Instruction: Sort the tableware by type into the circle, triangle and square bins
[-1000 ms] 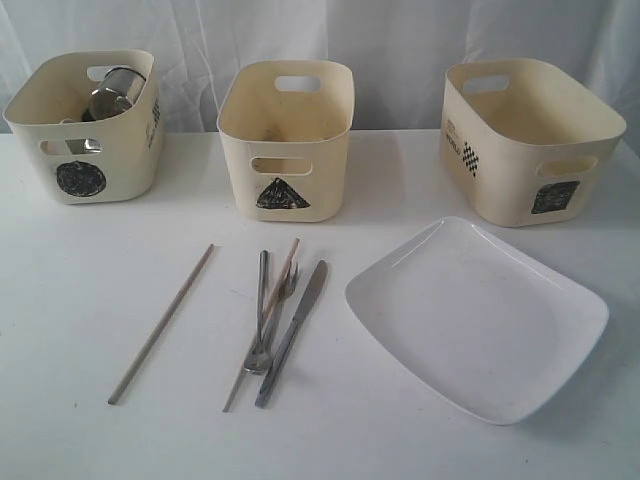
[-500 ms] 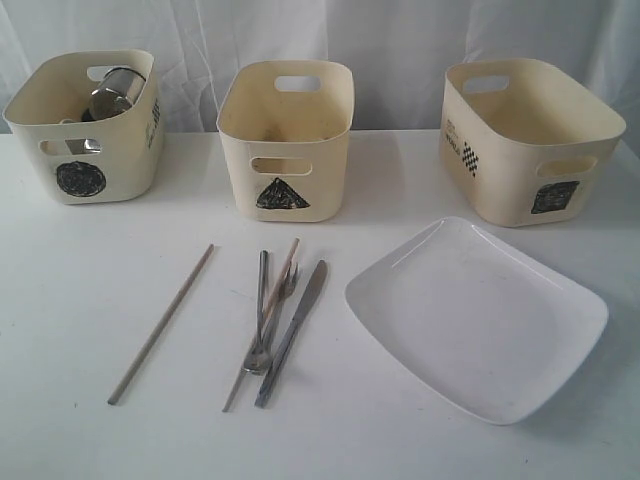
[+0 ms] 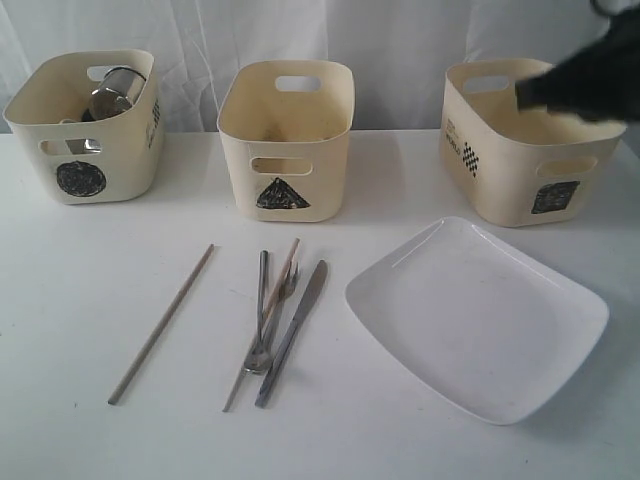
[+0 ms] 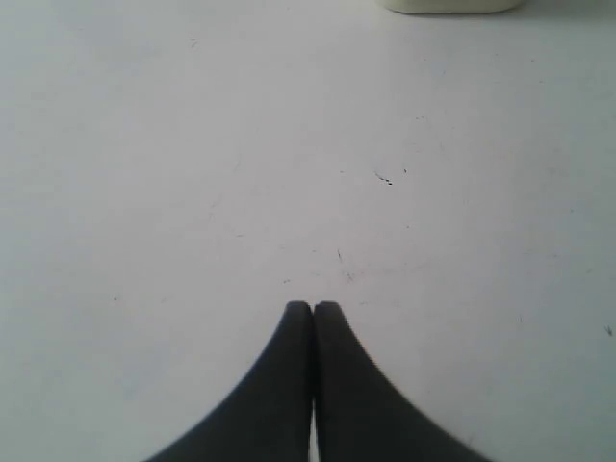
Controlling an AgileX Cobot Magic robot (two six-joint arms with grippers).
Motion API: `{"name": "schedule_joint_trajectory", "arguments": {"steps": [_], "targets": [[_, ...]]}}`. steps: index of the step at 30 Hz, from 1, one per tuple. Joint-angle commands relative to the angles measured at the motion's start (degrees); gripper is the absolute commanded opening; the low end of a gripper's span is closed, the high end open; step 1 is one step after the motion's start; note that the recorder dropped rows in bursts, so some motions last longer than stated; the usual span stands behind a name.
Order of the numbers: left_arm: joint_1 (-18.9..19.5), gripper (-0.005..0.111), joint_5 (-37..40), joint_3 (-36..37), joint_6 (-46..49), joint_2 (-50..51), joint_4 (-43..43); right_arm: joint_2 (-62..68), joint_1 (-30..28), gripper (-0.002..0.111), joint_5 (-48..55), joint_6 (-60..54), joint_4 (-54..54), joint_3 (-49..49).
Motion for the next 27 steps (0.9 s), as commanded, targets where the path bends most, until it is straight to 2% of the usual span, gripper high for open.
{"name": "schedule_joint_trajectory", "arguments": {"steps": [1, 3, 5, 6, 7, 8, 9, 10, 11, 13, 15, 18, 19, 24, 27], "targets": [[0.1, 0.001, 0.8, 0.0, 0.2, -0.3, -0.1, 2.8, -0.6, 0.0, 16.7, 2.7, -3.4, -0.3], [0.1, 0.001, 0.8, 0.0, 0.2, -0.3, -0.1, 3.8, -0.6, 0.0, 21.2, 4.0, 4.3, -0.3], [0.1, 0.001, 0.8, 0.0, 0.2, -0.3, -0.1, 4.7, 0.6, 0.0, 27.1, -5.0, 16.1, -0.3], [0.1, 0.001, 0.8, 0.0, 0.2, -0.3, -0.1, 5.6, 3.3, 0.0, 31.2, -14.8, 28.2, -0.3], [0.1, 0.001, 0.8, 0.0, 0.2, -0.3, -0.1, 6.0, 5.6, 0.0, 32.0, -16.6, 33.2, -0.6], [0.1, 0.001, 0.8, 0.0, 0.2, -0.3, -0.1, 6.7, 11.4, 0.0, 31.6, -14.6, 35.7, -2.7], [0.1, 0.001, 0.8, 0.0, 0.2, -0.3, -0.1, 7.1, 15.2, 0.0, 30.7, -12.2, 34.5, -4.2], [0.1, 0.001, 0.8, 0.0, 0.2, -0.3, -0.1, 7.9, 22.9, 0.0, 26.9, -6.8, 29.8, -7.3], [0.1, 0.001, 0.8, 0.0, 0.2, -0.3, -0.1, 8.6, 26.6, 0.0, 24.6, -2.8, 26.1, -9.2], [0.1, 0.001, 0.8, 0.0, 0.2, -0.3, -0.1, 13.2, 36.0, 0.0, 18.3, 14.6, 8.4, -16.6], [0.1, 0.001, 0.8, 0.0, 0.2, -0.3, -0.1, 20.6, 39.4, 0.0, 20.4, 25.8, -2.4, -23.4], [0.1, 0.001, 0.8, 0.0, 0.2, -0.3, -0.1, 30.6, 42.3, 0.0, 33.8, 28.9, -6.9, -33.2], [0.1, 0.001, 0.8, 0.0, 0.2, -0.3, -0.1, 33.0, 43.4, 0.0, 35.2, 28.9, -6.6, -35.2], [0.1, 0.001, 0.8, 0.0, 0.2, -0.3, -0.1, 37.4, 49.4, 0.0, 20.0, 25.5, -6.6, -39.6], [0.1, 0.001, 0.8, 0.0, 0.2, -0.3, -0.1, 41.5, 50.6, 0.0, 16.0, 27.7, -6.9, -42.1]]}}
